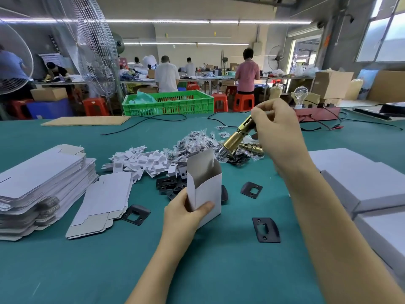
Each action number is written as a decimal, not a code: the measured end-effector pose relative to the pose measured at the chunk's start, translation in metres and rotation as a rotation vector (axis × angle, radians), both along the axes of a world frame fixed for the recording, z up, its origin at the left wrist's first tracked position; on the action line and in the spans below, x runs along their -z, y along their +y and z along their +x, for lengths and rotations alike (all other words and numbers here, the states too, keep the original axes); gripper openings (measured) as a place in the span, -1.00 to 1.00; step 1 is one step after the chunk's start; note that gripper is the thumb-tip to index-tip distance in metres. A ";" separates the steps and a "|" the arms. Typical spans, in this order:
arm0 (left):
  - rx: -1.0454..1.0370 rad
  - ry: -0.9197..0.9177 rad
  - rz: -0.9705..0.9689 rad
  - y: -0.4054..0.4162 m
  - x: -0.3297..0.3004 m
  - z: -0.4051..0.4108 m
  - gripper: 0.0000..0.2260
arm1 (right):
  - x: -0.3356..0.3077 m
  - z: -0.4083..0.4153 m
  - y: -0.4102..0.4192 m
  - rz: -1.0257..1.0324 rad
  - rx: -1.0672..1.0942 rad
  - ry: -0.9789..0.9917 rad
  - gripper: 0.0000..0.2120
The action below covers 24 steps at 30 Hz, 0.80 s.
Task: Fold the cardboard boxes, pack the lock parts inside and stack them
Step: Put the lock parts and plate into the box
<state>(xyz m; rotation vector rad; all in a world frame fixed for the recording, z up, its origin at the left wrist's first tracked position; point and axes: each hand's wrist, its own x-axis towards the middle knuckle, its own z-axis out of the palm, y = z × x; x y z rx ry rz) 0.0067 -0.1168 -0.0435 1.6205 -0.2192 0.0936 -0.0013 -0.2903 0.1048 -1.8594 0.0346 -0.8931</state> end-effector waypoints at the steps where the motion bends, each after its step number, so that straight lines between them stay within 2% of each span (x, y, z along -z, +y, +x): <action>1: 0.008 0.004 0.001 0.000 0.000 0.000 -0.73 | -0.003 -0.004 0.004 -0.010 -0.041 0.017 -0.92; 10: 0.009 -0.005 0.033 0.001 0.003 0.003 -0.70 | 0.002 -0.009 0.031 -0.366 -0.087 0.040 -0.91; 16: -0.004 -0.027 0.074 0.000 0.002 0.003 -0.71 | -0.006 -0.018 0.039 -0.464 -0.116 -0.030 -0.87; 24: 0.010 -0.008 0.069 0.001 0.002 0.003 -0.70 | 0.006 -0.008 0.038 -0.511 -0.081 0.077 -0.86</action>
